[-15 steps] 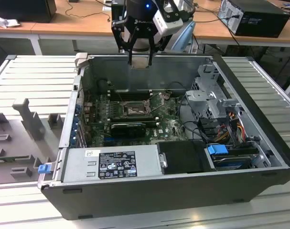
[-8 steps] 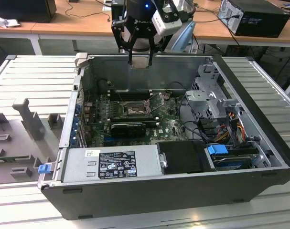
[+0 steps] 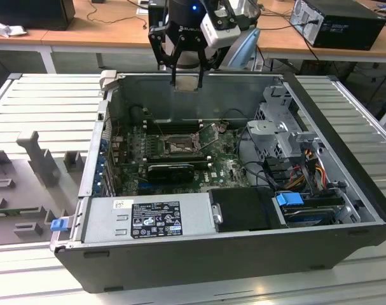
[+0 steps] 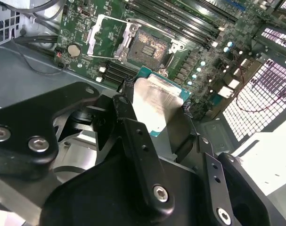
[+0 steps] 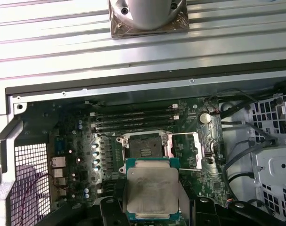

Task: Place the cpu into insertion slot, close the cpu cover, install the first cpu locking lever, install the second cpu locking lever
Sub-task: 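Place the cpu into insertion slot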

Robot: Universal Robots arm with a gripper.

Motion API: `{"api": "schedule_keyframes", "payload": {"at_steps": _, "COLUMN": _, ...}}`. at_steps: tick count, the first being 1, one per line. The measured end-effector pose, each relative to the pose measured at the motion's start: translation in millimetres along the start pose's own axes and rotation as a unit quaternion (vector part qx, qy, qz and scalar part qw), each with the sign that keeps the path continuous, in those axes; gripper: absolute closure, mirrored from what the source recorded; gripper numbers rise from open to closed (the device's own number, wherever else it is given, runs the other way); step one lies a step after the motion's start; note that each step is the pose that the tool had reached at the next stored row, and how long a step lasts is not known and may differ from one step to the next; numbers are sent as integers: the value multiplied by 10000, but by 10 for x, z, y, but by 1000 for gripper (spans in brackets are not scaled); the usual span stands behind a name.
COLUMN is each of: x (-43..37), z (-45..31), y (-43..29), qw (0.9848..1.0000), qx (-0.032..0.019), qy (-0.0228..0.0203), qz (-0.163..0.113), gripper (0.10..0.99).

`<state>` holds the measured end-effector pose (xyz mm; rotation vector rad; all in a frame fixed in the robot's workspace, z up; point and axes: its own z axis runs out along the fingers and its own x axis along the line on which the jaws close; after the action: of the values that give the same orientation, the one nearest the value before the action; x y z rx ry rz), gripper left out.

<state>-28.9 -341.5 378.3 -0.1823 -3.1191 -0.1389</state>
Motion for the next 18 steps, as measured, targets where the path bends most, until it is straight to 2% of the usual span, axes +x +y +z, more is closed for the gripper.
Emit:
{"api": "schedule_keyframes", "payload": {"at_steps": 3, "x": 0, "z": 0, "y": 0, "qw": 10000, "qx": 3, "qy": -8, "qz": 90, "gripper": 561}}
{"api": "schedule_keyframes", "payload": {"at_steps": 6, "x": 0, "z": 1, "y": 0, "qw": 9995, "qx": 9, "qy": -30, "qz": 318, "gripper": 561}}
{"api": "schedule_keyframes", "payload": {"at_steps": 10, "x": 0, "z": 1, "y": 0, "qw": 9991, "qx": 12, "qy": -41, "qz": 433, "gripper": 561}}
{"api": "schedule_keyframes", "payload": {"at_steps": 18, "x": 0, "z": 2, "y": 0, "qw": 9974, "qx": 15, "qy": -67, "qz": 722, "gripper": 561}}
